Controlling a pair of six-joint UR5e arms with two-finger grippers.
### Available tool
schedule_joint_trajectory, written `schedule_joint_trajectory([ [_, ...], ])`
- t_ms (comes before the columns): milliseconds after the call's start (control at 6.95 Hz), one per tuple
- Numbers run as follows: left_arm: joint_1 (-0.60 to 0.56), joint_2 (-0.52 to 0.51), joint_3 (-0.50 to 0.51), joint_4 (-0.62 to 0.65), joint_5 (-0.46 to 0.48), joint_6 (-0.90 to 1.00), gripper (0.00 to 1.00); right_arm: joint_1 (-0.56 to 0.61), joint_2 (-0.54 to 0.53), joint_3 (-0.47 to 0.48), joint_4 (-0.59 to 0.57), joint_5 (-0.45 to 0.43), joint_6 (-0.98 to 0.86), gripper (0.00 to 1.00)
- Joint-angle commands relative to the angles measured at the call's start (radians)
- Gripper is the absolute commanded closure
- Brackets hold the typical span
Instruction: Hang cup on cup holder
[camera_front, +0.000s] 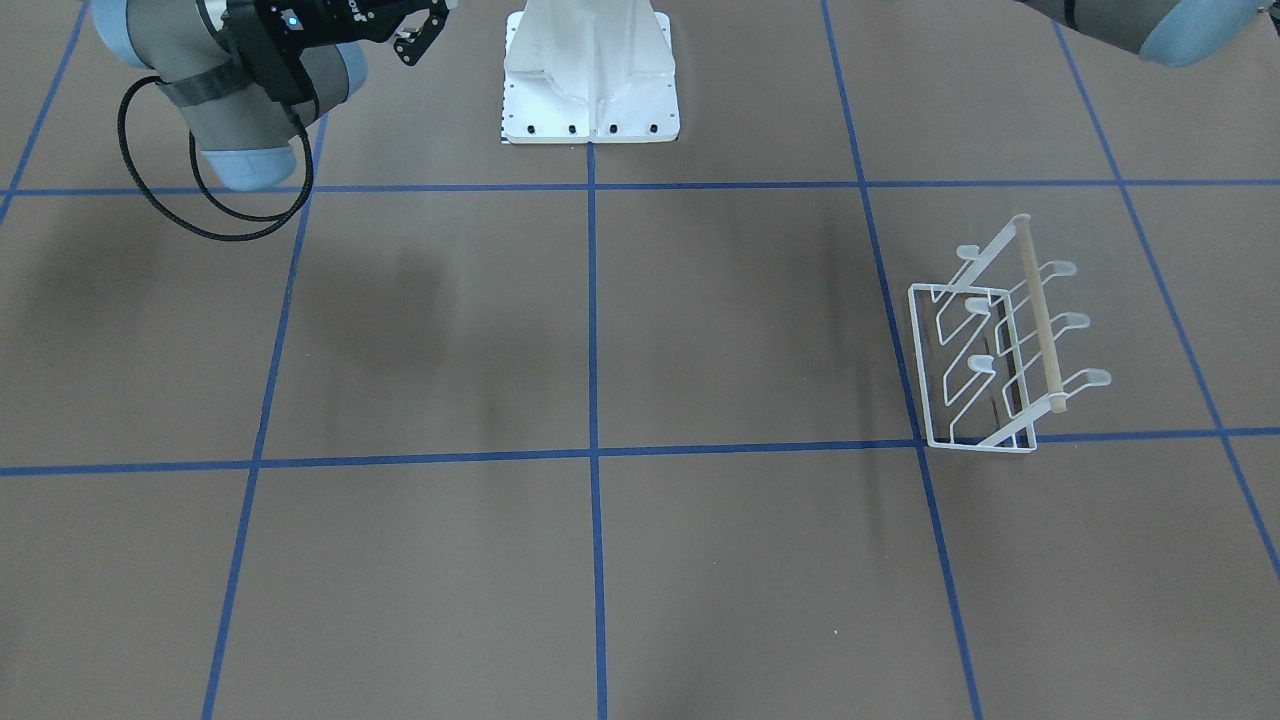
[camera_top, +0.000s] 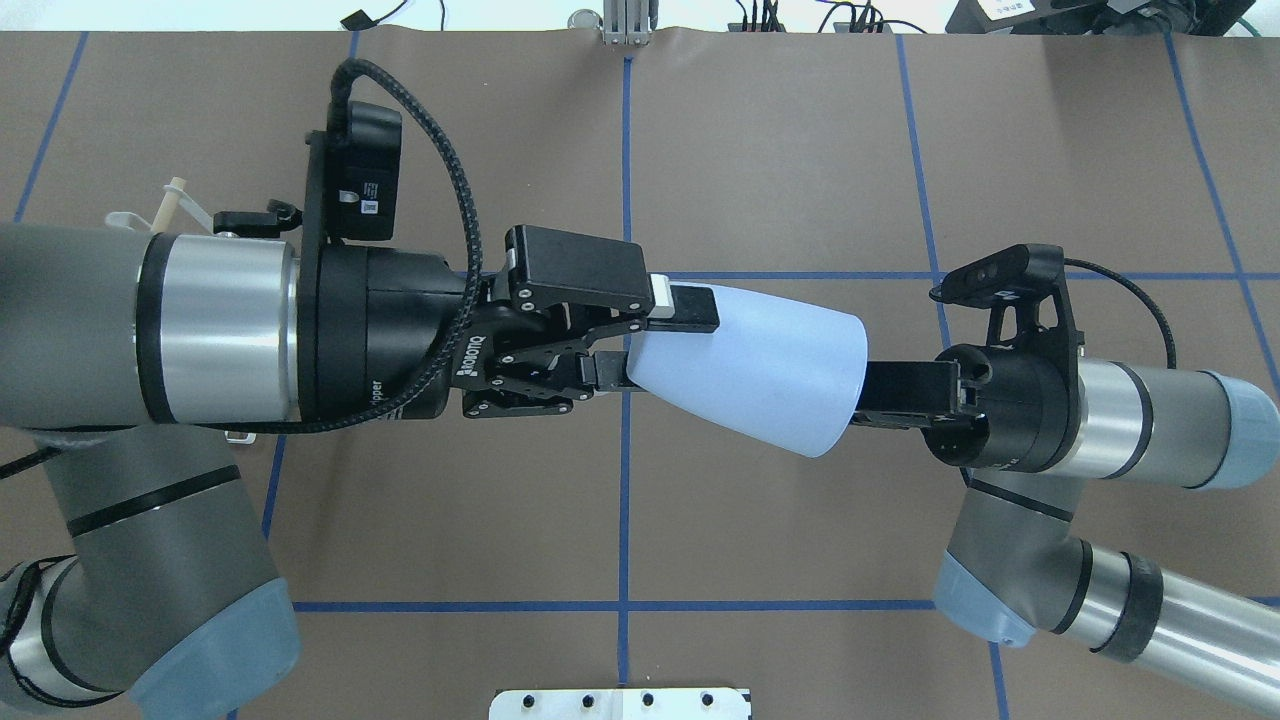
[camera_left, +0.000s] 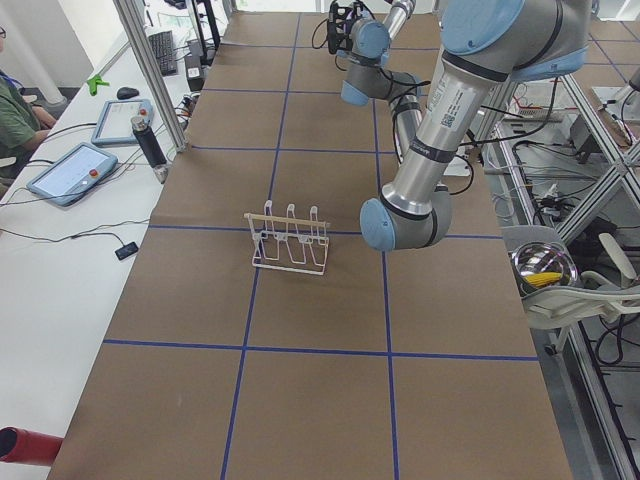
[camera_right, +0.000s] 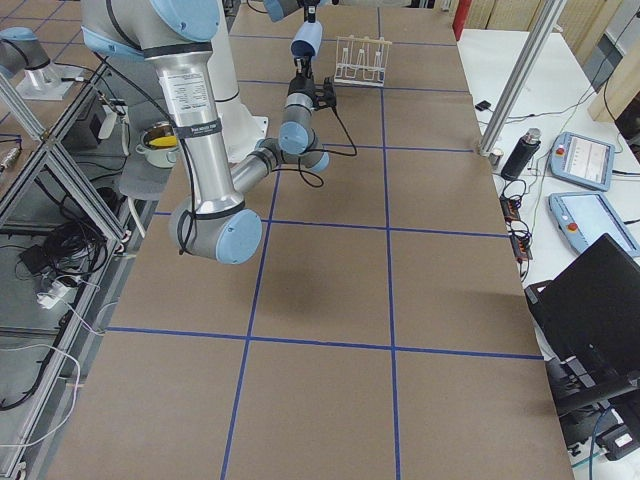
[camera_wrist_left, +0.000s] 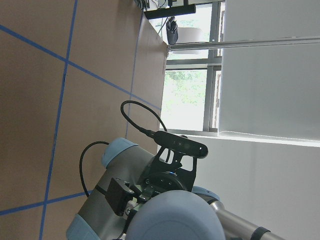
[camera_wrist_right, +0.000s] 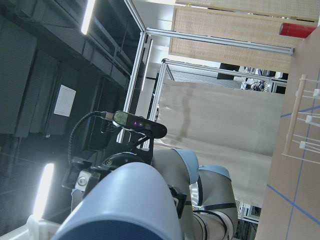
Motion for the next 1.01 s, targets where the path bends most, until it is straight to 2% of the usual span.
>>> schedule_joint_trajectory([
  [0, 0.0, 0.0, -0.001, 0.002, -0.002, 0.0, 0.66, -0.002, 0.0, 0.001, 0.0, 0.0, 0.002, 1.0],
  [144, 0.0, 0.0, -0.003, 0.004, -0.003, -0.002, 1.0, -0.005, 0.0, 0.001, 0.0, -0.001, 0.002, 0.93],
  [288, 0.0, 0.003, -0.003, 0.005, -0.006, 0.0, 1.0, -0.007, 0.0, 0.003, 0.0, -0.014, 0.006, 0.19],
  [432, 0.0, 0.004, -0.003, 0.005, -0.007, 0.0, 1.0, -0.008, -0.003, 0.01, 0.0, -0.043, 0.023, 0.0],
  [863, -0.007, 0.008, -0.003, 0.007, -0.008, 0.003, 1.0, -0.008, -0.014, 0.01, 0.009, -0.043, 0.032, 0.0],
])
